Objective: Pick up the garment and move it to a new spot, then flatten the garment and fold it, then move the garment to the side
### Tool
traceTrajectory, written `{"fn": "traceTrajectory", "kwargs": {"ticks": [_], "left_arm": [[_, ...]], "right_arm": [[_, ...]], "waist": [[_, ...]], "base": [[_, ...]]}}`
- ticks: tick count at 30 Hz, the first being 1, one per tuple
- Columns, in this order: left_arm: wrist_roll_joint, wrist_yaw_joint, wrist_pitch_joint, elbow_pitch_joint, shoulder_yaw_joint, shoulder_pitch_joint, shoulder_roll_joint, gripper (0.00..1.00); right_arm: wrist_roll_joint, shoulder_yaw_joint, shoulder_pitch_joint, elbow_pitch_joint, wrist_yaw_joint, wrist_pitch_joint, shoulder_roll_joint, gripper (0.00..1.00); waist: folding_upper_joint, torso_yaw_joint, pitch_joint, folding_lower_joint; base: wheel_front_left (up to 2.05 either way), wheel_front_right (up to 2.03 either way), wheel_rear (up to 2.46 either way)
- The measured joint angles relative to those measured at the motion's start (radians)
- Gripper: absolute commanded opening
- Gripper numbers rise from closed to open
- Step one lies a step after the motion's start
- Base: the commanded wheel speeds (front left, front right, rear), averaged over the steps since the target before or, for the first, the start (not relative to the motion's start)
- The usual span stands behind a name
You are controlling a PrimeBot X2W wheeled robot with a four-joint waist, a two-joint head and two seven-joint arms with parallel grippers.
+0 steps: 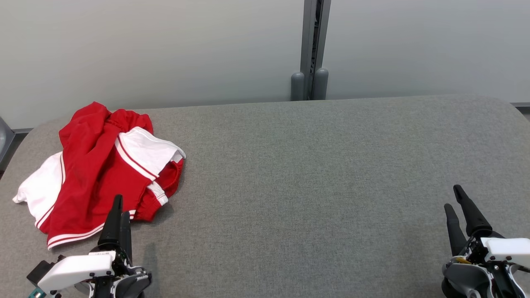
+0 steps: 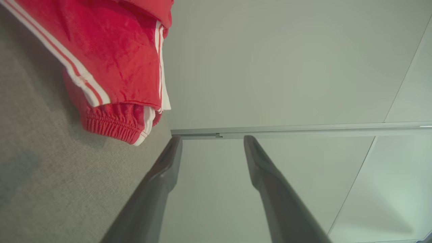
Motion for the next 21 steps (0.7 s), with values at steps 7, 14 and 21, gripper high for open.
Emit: {"fn": "traceTrajectory", "kwargs": {"ticks": [7,14,21], "left_arm": [[0.0,0.0,-0.025,-0.011,-0.012,0.002,-0.002,1.0],[0.018,0.0,-0.052,-0.048,-0.018,0.0,-0.001,1.0],[0.121,0.0,-0.078,-0.087,-0.021,-0.001,0.001,1.0]], "right_arm": [[0.008,0.001,0.005,-0.036,0.0,-0.024,0.0,1.0],[0.035,0.001,0.006,-0.091,0.0,-0.053,-0.001,1.0],[-0.041,0.028,0.013,-0.153,0.0,-0.099,-0.016,1.0]], "waist": [[0.0,0.001,0.001,0.0],[0.0,0.002,0.002,0.0],[0.0,0.004,0.005,0.0]], "base": [[0.0,0.0,0.0],[0.0,0.0,0.0],[0.0,0.0,0.0]]}}
